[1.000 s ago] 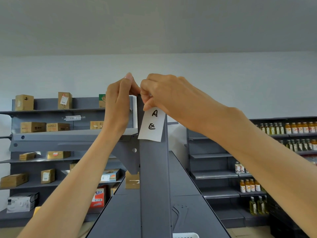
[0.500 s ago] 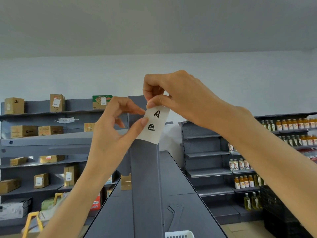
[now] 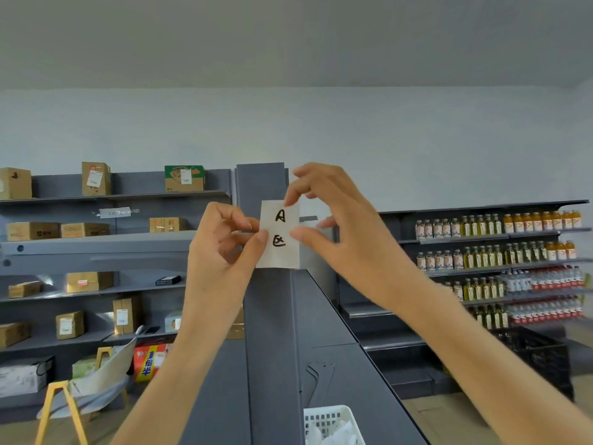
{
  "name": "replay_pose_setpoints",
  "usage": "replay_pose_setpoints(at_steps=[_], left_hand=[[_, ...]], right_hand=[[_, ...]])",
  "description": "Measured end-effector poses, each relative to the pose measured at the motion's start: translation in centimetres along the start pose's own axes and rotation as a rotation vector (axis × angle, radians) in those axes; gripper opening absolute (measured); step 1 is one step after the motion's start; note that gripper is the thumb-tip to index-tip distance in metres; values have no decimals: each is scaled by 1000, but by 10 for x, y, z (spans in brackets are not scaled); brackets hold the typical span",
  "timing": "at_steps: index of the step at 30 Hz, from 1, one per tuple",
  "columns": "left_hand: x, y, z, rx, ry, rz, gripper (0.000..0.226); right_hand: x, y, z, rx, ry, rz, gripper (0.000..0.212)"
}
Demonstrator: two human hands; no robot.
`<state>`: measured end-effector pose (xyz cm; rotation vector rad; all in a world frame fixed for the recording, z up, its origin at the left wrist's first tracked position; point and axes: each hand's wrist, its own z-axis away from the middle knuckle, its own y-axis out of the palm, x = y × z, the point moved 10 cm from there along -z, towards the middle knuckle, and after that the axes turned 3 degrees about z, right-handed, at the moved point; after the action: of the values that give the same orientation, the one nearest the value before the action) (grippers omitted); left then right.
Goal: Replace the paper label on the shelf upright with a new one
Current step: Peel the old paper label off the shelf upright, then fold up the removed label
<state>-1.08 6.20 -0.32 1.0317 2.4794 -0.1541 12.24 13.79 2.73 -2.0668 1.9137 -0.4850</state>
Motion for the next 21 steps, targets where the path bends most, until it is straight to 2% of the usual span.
replay_pose_setpoints(at_steps=[9,18,21], left_hand=[[-4,2,15,2,9,22,27],[4,-6,19,48,-97,54,31],[1,-6,18,69,-64,31,33]], right_hand=[[-27,33,28,-45,298,-434,35],[-29,27,38,-135,318,-519,36],[-30,24,40,-168,329,-507,34]])
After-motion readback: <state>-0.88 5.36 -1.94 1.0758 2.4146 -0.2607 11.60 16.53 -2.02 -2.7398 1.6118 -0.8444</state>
